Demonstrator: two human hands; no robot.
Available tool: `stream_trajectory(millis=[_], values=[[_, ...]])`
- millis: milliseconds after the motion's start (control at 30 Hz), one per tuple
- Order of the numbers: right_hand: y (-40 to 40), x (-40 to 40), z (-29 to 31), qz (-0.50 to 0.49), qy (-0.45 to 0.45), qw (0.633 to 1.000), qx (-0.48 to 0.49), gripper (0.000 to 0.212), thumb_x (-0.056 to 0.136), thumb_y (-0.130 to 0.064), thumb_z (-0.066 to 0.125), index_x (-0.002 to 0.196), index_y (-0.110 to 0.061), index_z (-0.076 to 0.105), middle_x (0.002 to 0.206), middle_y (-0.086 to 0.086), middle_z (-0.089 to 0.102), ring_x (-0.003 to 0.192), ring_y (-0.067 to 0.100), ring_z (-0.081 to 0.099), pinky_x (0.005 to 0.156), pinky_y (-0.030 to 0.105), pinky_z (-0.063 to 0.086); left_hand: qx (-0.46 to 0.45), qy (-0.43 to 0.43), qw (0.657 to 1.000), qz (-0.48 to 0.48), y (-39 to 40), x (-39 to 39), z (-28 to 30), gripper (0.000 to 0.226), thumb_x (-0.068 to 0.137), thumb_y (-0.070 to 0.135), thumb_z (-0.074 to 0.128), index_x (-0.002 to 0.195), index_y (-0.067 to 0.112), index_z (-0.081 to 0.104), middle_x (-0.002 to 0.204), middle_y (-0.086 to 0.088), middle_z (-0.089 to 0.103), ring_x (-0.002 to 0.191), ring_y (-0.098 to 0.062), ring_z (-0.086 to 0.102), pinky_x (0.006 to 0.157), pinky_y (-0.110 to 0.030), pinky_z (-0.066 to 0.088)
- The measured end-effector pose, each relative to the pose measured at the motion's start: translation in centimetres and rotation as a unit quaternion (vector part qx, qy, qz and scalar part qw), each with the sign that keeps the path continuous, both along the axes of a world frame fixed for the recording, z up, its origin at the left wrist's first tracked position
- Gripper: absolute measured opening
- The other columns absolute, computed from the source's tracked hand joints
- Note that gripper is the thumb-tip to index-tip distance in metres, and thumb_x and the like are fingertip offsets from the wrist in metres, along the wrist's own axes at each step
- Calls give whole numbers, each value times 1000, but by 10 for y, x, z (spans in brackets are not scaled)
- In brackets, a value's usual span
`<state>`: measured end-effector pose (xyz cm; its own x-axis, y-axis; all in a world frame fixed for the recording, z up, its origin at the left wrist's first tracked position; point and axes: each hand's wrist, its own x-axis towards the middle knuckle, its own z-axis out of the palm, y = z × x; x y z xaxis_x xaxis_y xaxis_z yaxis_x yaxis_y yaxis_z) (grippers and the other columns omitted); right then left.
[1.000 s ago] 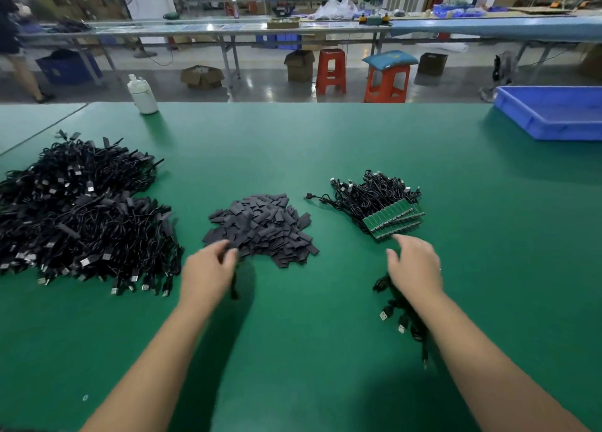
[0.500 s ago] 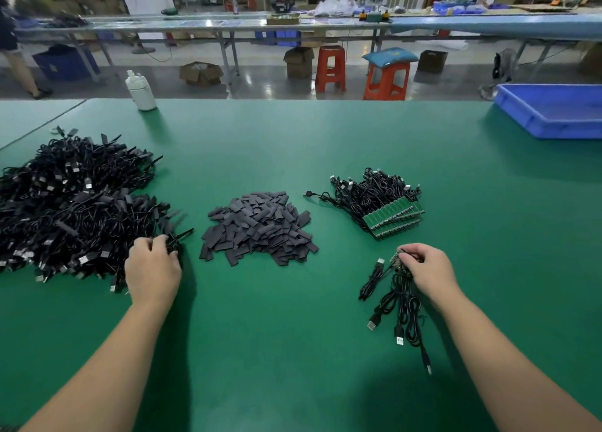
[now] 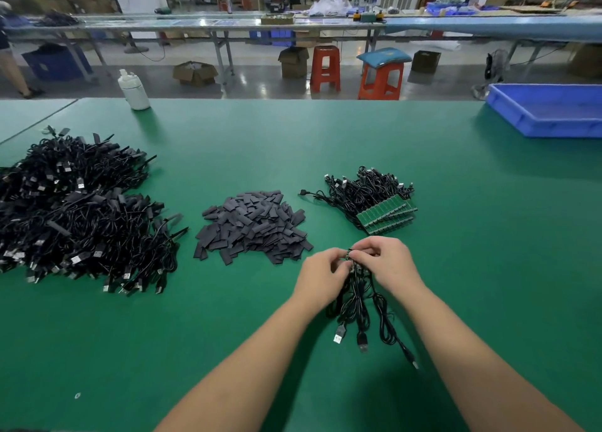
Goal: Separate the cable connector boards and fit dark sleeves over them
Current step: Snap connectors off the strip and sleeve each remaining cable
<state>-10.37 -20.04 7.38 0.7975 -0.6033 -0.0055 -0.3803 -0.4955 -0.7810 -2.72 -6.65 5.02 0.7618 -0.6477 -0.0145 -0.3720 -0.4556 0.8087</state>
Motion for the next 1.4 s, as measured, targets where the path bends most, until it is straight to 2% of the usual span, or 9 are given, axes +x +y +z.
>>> stream_trajectory(millis=[133,333,400,467,600,733,1067,1233,1400], values=[[1,-6,-2,-13,23,1000,-15,5,83,-32,76,82,-28,74,77,-14,71,75,-2,63,62,11,42,-8,13,999,44,-2,-5,-1,7,85,28,64,86,28,71,66,11,64,56,-2,49,55,-19,39],[4,-8,-6,36,74,996,-46,7,89,-26,69,90,-27,76,79,-17,67,74,-6,57,60,7,36,18,32,999,9,3,-2,-3,9,87,22,61,92,23,68,77,2,71,61,-12,52,65,-27,47],[6,-8,-9,45,82,994,-59,8,90,-26,67,91,-27,76,80,-16,66,75,-5,56,61,7,36,28,33,999,-19,5,-3,-3,17,89,21,58,101,27,68,74,4,68,58,-12,50,62,-25,45],[8,-7,-11,39,81,993,-71,9,91,-26,66,92,-26,75,82,-15,65,76,-2,57,60,7,35,41,18,999,-18,4,-3,-2,13,89,21,56,92,25,68,68,3,63,55,-13,46,58,-26,42],[11,-4,-13,28,89,990,-103,11,91,-26,64,93,-24,75,88,-8,70,79,9,60,64,21,43,71,-3,997,13,0,-7,0,13,86,22,56,82,14,66,72,-7,66,56,-19,45,57,-30,43],[14,-3,-15,16,97,987,-130,14,90,-25,63,94,-22,76,92,0,74,88,21,66,78,32,52,104,-38,993,36,-5,-11,1,18,84,25,57,71,14,57,62,-2,56,65,-28,49,57,-33,39],[17,-2,-26,0,120,978,-169,18,95,-28,57,97,-21,74,90,3,73,83,25,64,71,32,53,131,-97,985,53,-12,-17,-5,18,88,24,54,77,15,64,77,-10,69,78,-33,62,67,-35,51],[-18,-12,-26,-25,122,976,-180,17,99,-23,55,98,-21,71,87,-5,70,72,15,59,64,28,46,98,-101,984,107,5,5,-5,14,94,22,53,90,17,66,85,-3,69,81,-26,62,71,-32,50],[-59,-23,-25,-54,147,977,-146,13,101,-20,53,99,-20,66,96,-1,70,72,9,58,64,30,48,58,9,990,128,37,43,1,16,95,16,55,83,16,66,76,9,71,64,-11,59,61,-23,45]])
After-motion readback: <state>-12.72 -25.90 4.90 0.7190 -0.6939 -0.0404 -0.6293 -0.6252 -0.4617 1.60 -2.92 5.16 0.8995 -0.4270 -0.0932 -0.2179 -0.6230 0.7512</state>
